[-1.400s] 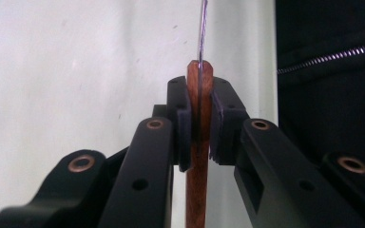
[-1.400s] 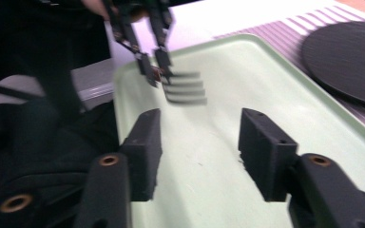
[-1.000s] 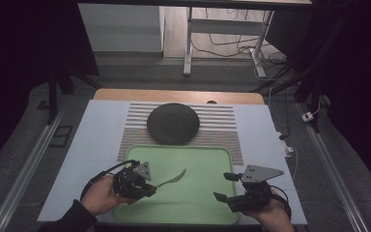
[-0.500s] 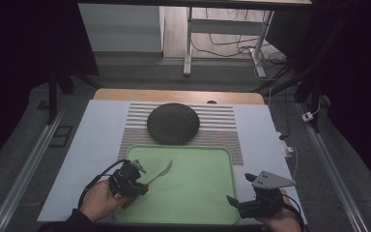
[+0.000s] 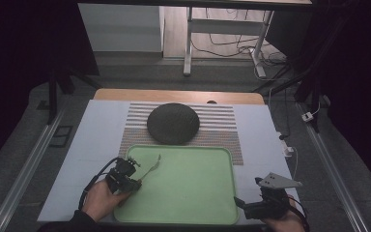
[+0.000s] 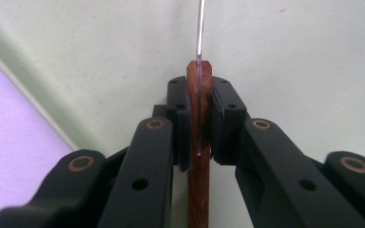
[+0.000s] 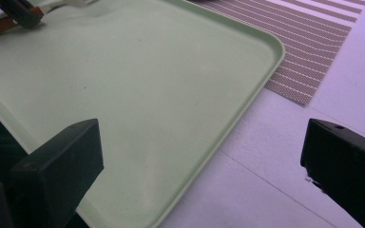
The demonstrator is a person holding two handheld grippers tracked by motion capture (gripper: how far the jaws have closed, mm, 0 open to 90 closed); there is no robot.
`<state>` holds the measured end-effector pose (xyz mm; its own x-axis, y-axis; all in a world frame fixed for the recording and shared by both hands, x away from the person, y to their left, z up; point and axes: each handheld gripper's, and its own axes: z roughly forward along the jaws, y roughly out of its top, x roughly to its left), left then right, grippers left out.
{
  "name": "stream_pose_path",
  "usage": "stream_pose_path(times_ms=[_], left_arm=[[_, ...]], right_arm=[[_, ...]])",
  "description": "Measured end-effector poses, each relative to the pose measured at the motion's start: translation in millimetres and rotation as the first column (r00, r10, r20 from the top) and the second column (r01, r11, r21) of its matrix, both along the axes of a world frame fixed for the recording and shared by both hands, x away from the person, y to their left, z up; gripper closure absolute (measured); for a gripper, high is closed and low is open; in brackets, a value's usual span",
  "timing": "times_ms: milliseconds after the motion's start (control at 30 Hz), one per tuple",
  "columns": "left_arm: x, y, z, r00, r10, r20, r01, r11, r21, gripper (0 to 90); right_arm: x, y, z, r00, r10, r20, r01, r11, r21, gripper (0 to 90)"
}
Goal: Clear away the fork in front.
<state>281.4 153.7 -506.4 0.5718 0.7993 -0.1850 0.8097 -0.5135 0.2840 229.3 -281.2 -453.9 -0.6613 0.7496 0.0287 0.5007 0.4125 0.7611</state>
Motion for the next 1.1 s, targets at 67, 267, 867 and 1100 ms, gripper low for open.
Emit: stream_pose_path(times_ms=[67,267,867,1100], left_arm=[[0.3,0.3,-0.1,1.0000,0.002,0.003,-0.002,1.0000,-0.005,78.7],[1.4,1.1,3.1,0.9997,-0.011,0.024,0.012,0.9990,-0.042,76.0],[56.6,-5.2,15.1,0.9928,-0.040,0.113,0.066,0.9697,-0.235,88.6],[66.9,-15.5,8.3,0.9922,-0.044,0.117,0.070,0.9702,-0.232,88.6]], right_arm=[[0.0,-1.8,0.1,0.9999,-0.010,-0.006,0.010,1.000,0.005,0.6],[0.0,-4.7,0.3,0.9995,-0.025,-0.017,0.026,1.000,0.011,0.6],[1.2,-2.3,-0.9,0.9993,-0.017,-0.033,0.016,1.000,-0.015,0.6],[1.4,-3.0,-0.9,0.9992,-0.012,-0.038,0.011,1.000,-0.014,0.6]])
